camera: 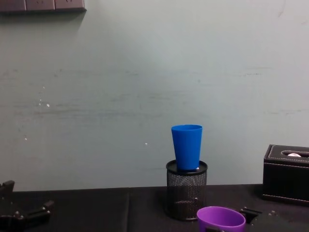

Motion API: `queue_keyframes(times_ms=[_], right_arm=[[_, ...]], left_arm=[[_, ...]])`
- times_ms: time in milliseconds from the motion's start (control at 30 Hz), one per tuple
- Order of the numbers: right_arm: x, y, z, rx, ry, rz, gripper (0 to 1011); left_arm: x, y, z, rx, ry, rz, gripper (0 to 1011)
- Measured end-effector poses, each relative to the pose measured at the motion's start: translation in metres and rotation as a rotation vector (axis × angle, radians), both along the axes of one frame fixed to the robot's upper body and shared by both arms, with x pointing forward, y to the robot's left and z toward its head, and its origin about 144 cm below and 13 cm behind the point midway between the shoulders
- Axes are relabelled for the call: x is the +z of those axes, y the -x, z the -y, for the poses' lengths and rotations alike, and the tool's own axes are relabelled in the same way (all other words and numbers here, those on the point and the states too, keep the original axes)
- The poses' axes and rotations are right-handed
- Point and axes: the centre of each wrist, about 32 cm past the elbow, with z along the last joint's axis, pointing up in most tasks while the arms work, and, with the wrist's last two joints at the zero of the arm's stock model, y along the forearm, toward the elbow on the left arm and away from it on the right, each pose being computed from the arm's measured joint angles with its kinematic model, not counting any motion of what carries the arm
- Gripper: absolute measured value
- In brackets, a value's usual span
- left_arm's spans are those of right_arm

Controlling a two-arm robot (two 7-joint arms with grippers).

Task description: Pick up one cup with a gripper and tap it against the other cup.

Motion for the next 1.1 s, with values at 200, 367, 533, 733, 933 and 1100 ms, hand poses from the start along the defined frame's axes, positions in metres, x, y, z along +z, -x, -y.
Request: queue_keyframes(times_ms=[200, 367, 533, 733, 933, 1100], right_arm=[[0.006, -0.001, 0.001, 0.002, 0.017, 0.013, 726], [0.026, -0.002, -0.002, -0.011, 0.032, 0.001, 718], [0.059, -0.003, -0.005, -0.015, 0.029, 0.001, 719], [0.101, -0.006, -0.008, -0.002, 0.012, -0.008, 719], [0.135, -0.010, -0.011, 0.028, 0.023, -0.006, 719], [0.149, -0.013, -0.015, 0.037, 0.049, 0.002, 719]], left_arm=[[0.000, 0.000, 0.000, 0.000, 0.000, 0.000, 1011], [0.000, 0.000, 0.000, 0.000, 0.000, 0.000, 1011], [0.000, 0.000, 0.000, 0.000, 0.000, 0.000, 1011], [0.000, 0.000, 0.000, 0.000, 0.000, 0.000, 1011], [0.000, 0.000, 0.000, 0.000, 0.000, 0.000, 1011], [0.000, 0.000, 0.000, 0.000, 0.000, 0.000, 1011]])
